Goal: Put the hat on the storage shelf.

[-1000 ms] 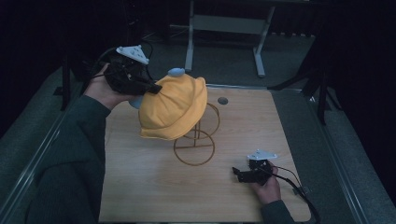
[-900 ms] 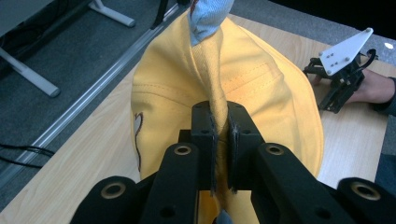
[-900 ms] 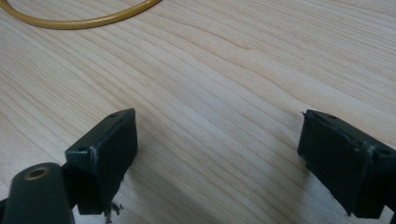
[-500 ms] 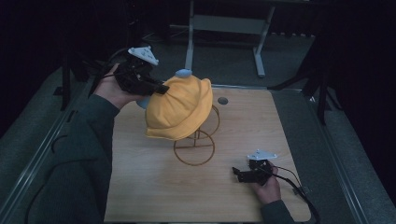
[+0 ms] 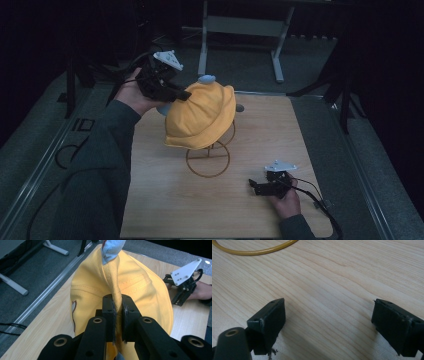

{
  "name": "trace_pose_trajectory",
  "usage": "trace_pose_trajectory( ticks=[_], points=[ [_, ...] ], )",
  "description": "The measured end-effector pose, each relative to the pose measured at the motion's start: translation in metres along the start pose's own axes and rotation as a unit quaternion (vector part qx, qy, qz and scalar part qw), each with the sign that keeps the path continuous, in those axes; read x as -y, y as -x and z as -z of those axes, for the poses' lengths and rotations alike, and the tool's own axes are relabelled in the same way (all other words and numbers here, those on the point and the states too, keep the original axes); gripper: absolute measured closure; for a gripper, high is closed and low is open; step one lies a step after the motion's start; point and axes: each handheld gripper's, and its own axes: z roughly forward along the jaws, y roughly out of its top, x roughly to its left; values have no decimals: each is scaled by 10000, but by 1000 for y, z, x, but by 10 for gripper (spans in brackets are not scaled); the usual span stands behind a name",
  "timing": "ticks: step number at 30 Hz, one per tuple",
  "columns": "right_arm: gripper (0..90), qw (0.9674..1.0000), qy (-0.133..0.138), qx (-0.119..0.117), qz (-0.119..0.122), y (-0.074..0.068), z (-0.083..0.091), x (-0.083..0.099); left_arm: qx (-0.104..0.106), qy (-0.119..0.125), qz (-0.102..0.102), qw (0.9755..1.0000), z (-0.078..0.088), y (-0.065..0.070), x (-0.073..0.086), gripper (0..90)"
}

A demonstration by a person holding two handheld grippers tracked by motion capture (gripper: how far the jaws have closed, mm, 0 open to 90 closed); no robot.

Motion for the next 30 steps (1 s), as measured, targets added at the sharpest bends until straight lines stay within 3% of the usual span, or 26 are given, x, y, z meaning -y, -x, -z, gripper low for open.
trace_pose_trajectory(
  ticks=[15,22,30],
  points=[
    [118,10000,10,3,35,0,0,0,-11,-132,-94,9999,-24,6,-16,828],
    [117,10000,10,4,30,0,0,0,29,-262,-137,9996,-47,12,-20,818],
    [117,10000,3,0,13,0,0,0,79,-281,-192,9994,-61,18,-23,802]
  ],
)
